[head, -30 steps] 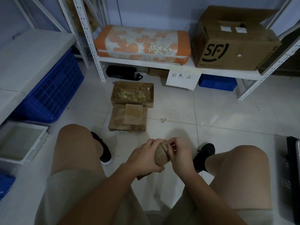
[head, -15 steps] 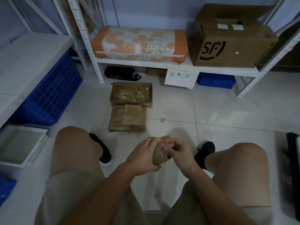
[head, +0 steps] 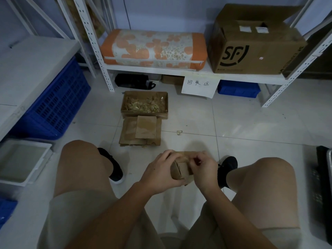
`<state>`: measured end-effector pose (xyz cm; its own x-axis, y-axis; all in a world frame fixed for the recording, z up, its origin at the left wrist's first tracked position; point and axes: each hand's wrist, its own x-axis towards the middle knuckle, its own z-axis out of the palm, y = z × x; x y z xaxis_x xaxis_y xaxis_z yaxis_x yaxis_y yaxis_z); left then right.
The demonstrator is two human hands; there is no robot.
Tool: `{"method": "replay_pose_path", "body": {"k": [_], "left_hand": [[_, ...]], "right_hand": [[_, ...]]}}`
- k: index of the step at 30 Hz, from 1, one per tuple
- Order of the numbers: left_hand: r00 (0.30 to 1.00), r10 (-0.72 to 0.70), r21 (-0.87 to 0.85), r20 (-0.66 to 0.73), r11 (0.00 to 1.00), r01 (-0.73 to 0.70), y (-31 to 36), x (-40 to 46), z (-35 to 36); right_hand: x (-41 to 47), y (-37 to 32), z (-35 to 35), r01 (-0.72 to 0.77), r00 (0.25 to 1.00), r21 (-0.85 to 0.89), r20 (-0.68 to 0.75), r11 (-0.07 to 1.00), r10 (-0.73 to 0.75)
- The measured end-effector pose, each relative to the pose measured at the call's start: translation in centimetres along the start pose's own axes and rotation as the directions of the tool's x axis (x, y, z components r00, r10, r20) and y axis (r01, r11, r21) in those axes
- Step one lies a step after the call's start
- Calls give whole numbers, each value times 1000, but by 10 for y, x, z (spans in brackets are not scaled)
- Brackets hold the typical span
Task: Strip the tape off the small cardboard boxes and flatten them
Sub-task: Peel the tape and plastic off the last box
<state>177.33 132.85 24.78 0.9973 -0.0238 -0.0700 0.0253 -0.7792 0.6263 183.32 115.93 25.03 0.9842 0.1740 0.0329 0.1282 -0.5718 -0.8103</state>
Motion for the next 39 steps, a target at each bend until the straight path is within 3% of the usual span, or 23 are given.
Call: {"method": "replay_pose_path", "body": {"k": [4,6,10,12,14,24,29,31,34,37,39], "left_hand": [[999,-40,-9,-7,999,40,-3,-1,0],[998,-55,-1,-22,998,55,-6,-1,1],[996,-63,-1,-63,998,63,-8,1,2],[997,-50,-1,-58,999,51,-9,1,1],[998,-33,-1,-55,999,33,-8,1,2],[999,33,100,-22,995,-30,-7,1,6],[997,70,60,-36,996,-68,-4,2,5],[996,83,41,-45,996,-81,-3,2,4],[996,77,38,-43,996,-75,-3,3,5],[997,71,46,-34,997,-70,-6,3,4],[997,65,52,-37,997,-63,-8,2,3]], "right_hand": [[-2,1,4,265,954,-33,154,964,-257],[-4,-1,5,300,938,-2,182,954,-294],[-5,-10,3,94,972,210,194,973,-136],[-5,-15,1,-43,980,391,195,919,-37],[-5,-16,0,-107,983,447,183,888,26],[-4,-3,12,-164,970,171,209,972,126],[2,-7,-1,-268,958,117,-69,956,277],[6,-3,-6,-216,968,37,-119,976,219],[1,0,-5,-30,999,-83,-42,996,27],[-8,-3,3,110,992,-29,61,994,-108],[-9,-4,6,112,989,33,92,993,-115]]}}
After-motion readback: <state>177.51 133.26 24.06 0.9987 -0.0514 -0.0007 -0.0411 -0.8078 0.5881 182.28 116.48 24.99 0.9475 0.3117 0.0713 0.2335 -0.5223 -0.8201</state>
